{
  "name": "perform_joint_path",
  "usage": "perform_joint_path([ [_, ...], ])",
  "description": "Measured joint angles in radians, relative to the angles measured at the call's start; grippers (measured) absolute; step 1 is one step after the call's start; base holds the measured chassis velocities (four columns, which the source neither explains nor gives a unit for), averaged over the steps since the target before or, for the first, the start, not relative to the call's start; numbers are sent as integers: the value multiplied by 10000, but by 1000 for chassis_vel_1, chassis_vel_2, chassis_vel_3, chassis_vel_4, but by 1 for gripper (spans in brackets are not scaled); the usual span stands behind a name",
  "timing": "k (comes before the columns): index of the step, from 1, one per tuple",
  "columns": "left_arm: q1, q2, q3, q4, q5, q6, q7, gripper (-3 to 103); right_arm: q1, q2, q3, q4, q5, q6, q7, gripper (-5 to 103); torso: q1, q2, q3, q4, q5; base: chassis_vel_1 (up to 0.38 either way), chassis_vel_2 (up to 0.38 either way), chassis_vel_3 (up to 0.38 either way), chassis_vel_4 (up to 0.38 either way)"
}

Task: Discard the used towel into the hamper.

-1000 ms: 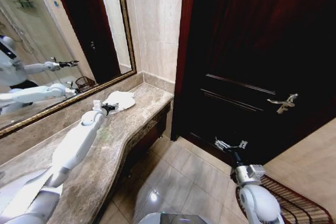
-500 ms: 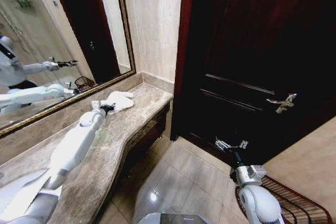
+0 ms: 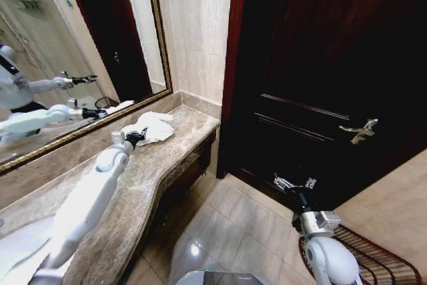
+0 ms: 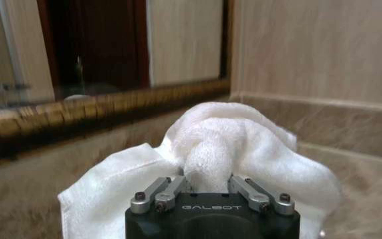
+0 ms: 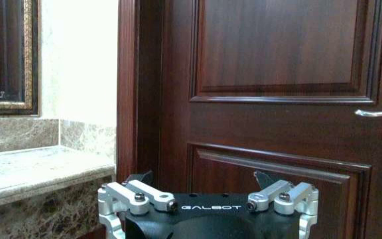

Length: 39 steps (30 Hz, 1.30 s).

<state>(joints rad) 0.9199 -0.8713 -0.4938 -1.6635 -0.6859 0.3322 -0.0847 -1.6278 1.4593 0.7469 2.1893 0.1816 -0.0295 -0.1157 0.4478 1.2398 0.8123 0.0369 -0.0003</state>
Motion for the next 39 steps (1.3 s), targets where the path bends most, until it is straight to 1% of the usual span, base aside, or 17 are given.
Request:
perform_joint_path([
  [2, 782, 44, -489, -1240, 116, -105, -177, 19, -43, -6, 45, 123, 107, 21, 81, 100, -1, 1, -1, 1, 3, 0, 0, 0, 0],
  [3, 782, 44, -489, -1240, 116, -105, -177, 19, -43, -6, 45, 123, 107, 21, 81, 100, -1, 1, -1, 1, 3, 0, 0, 0, 0],
  [5, 1667, 24, -1068, -2612, 190, -64, -631, 19, -69, 2, 85, 296, 215, 11, 154, 100, -2, 1, -1, 0, 7, 0, 0, 0, 0],
  [7, 1918, -5, -1258, -2982, 192, -17, -719, 19, -92, 16, 107, 377, 238, 2, 159, 100, -2, 2, -2, 1, 7, 0, 0, 0, 0],
  [9, 2612, -190, -1703, -3975, 186, 87, -905, 19, -307, 112, 287, 722, 372, -3, 183, 100, -2, 2, -2, -3, 2, 0, 0, 0, 0],
  [12, 3221, -464, -2181, -4575, 215, 97, -905, 19, -401, 134, 402, 929, 454, -34, 185, 100, -2, 2, -2, -4, 5, 0, 0, 0, 0],
  [13, 3980, -834, -2702, -5091, 402, -20, -578, 19, -448, 123, 504, 1108, 523, -92, 168, 100, -3, 2, -3, -2, 6, 0, 0, 0, 0],
  [16, 4607, -1160, -3075, -5296, 727, -352, -166, 19, -476, 97, 562, 1273, 620, -190, 158, 100, -3, 3, -3, -1, 4, 0, 0, 0, 0],
  [18, 5797, -1864, -3526, -5434, 1523, -1444, 361, 19, -526, 36, 692, 1630, 930, -560, 138, 100, -3, 3, -2, 1, 1, 0, 0, 0, 0],
  [19, 5797, -1864, -3526, -5434, 1523, -1444, 361, 19, -526, 36, 692, 1630, 930, -560, 138, 100, -3, 3, -2, 1, 1, 0, 0, 0, 0],
  [20, 6030, -2027, -3600, -5485, 1644, -1637, 422, 19, -536, 21, 730, 1685, 969, -631, 115, 100, -3, 2, -2, 1, 0, 0, 0, 0, 0],
  [21, 6733, -2386, -3713, -5737, 1850, -2088, 450, 19, -544, -46, 850, 1759, 1013, -767, -1, 100, -3, 3, -2, 3, 2, 0, 0, 0, 0],
  [23, 7025, -2470, -3722, -5856, 1893, -2241, 444, 19, -547, -72, 903, 1760, 1014, -793, -60, 100, -3, 3, -2, 3, 1, 0, 0, 0, 0],
  [25, 7719, -2592, -3678, -6122, 2077, -2688, 389, 19, -616, -87, 1018, 1745, 1013, -812, -213, 100, -4, 3, -2, 1, 7, 0, 0, 0, 0],
  [27, 7949, -2732, -3511, -6281, 2230, -2845, 277, 19, -712, -23, 1022, 1702, 970, -838, -265, 100, -3, 3, -2, 0, 7, 0, 0, 0, 0],
  [33, 7763, -2928, -3151, -6308, 2479, -2790, 137, 19, -808, 67, 924, 1749, 814, -1092, -266, 100, -3, 3, -1, -1, 4, 0, 0, 0, 0],
  [39, 7420, -2907, -2965, -6382, 2557, -2388, 124, 19, -812, 111, 896, 1802, 728, -1181, -187, 100, -1, 3, 0, -1, 4, 0, 0, 0, 0],
])
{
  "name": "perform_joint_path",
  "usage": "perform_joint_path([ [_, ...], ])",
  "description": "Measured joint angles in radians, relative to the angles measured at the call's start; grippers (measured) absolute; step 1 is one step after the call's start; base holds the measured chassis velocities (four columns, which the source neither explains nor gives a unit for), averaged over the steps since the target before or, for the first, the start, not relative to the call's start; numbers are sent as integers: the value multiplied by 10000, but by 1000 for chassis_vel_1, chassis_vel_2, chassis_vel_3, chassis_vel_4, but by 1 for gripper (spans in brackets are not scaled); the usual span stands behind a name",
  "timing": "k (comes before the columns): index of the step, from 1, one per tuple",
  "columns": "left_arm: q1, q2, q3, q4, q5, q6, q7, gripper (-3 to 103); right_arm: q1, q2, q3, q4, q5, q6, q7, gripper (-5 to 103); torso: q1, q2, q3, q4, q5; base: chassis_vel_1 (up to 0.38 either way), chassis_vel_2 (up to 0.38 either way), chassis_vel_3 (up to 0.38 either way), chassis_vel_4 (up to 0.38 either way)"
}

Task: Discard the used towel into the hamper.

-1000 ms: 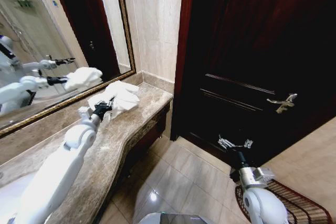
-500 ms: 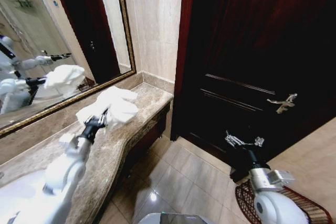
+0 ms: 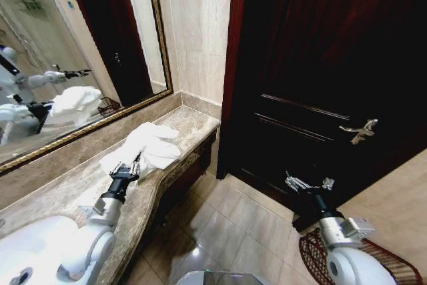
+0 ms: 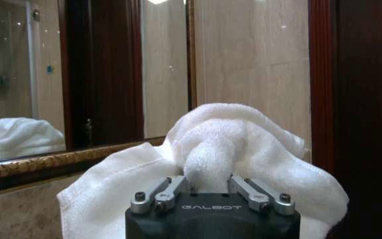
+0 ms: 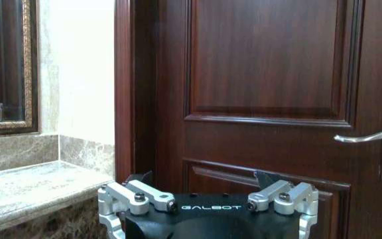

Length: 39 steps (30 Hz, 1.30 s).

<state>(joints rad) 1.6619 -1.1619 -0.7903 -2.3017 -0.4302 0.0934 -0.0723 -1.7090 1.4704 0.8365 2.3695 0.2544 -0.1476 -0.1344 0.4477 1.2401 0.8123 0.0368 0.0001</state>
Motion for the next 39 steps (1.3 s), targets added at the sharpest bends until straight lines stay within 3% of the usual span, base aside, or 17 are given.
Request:
perform_joint_path([
  [16, -294, -97, 342, 30, 178, 79, -25, 19, -97, 81, -12, -176, -52, 244, 23, 100, -1, 0, 0, 1, -1, 104, -96, -98, 100],
  [25, -452, -110, 541, 95, 200, 25, -121, 19, -201, 203, -32, -360, -81, 804, 146, 100, -9, 2, -3, 1, 3, 172, -179, -159, 161],
  [39, -593, -188, 837, 86, 500, 8, -166, 19, -175, 325, -86, -349, -40, 981, 224, 100, 5, -2, 2, 1, -1, -4, 5, 3, 3],
])
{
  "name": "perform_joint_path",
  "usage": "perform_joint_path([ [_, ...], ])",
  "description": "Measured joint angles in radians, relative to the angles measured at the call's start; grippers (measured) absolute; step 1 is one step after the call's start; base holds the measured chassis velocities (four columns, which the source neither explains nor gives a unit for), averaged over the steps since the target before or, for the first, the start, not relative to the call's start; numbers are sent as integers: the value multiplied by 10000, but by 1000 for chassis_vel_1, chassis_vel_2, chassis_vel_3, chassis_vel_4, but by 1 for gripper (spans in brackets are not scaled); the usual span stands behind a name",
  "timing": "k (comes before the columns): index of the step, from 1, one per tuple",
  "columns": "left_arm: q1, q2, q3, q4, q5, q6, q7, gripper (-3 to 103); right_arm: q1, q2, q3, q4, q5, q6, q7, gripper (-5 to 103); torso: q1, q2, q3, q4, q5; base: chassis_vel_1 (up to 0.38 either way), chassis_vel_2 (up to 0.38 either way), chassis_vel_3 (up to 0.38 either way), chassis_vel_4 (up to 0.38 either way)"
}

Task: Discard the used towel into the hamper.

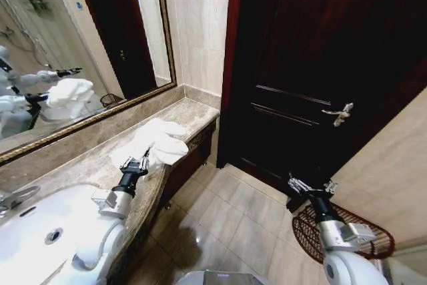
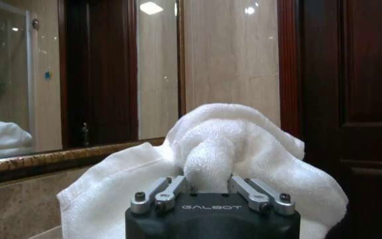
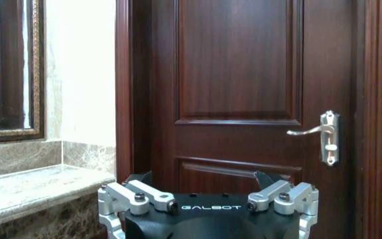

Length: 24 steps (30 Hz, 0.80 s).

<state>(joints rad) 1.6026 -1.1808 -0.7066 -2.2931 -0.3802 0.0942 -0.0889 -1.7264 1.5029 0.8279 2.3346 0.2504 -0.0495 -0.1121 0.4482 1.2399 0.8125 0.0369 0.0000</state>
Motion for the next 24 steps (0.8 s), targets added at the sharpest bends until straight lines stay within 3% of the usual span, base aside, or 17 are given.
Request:
perform_joint_path([
  [24, -58, -35, 79, -37, 30, -82, -78, 19, -41, 40, 2, 125, 36, 66, -46, 100, -4, 1, -2, 1, 0, -63, -62, -65, -65],
])
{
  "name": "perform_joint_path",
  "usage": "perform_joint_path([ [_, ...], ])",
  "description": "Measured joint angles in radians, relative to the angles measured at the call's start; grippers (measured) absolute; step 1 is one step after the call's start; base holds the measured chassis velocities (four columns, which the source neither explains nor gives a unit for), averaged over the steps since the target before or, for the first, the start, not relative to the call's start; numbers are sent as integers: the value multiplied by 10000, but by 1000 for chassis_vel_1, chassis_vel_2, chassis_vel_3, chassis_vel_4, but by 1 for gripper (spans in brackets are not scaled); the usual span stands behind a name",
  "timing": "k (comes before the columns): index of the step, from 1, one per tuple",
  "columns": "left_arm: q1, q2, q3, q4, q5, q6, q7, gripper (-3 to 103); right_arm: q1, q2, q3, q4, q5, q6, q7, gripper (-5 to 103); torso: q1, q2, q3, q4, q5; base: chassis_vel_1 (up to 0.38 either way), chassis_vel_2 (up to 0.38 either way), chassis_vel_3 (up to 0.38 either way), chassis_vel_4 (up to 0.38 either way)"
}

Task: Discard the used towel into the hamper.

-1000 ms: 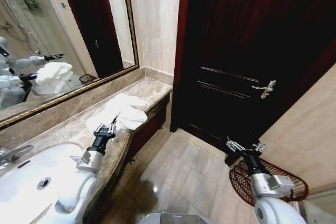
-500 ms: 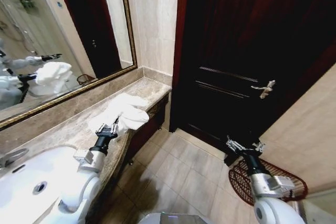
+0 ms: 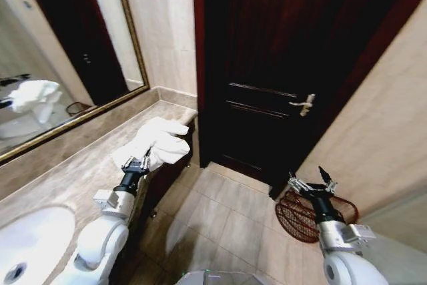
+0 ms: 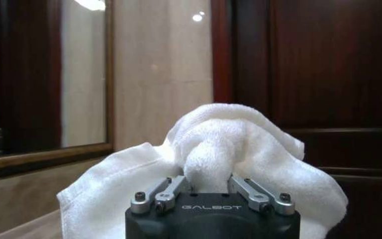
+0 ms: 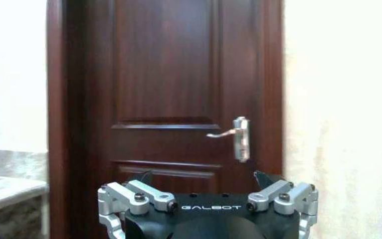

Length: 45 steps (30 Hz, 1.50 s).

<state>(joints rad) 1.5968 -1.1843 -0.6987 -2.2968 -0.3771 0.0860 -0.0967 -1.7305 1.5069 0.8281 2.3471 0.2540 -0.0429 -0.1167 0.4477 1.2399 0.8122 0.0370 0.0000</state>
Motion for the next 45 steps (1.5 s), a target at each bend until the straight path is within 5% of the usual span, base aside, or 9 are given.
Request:
perform_joint_path([
  [25, -203, 19, 145, 178, -29, -155, -92, 19, 67, 82, -187, -12, -145, -97, -55, 100, -362, -775, -416, -2, 0, -127, -123, -126, -130],
  [45, -311, 9, 197, 194, -37, -220, -77, 19, 41, 125, -142, -49, -354, -66, -106, 100, -375, -824, -451, 0, 0, -28, -33, -25, -26],
])
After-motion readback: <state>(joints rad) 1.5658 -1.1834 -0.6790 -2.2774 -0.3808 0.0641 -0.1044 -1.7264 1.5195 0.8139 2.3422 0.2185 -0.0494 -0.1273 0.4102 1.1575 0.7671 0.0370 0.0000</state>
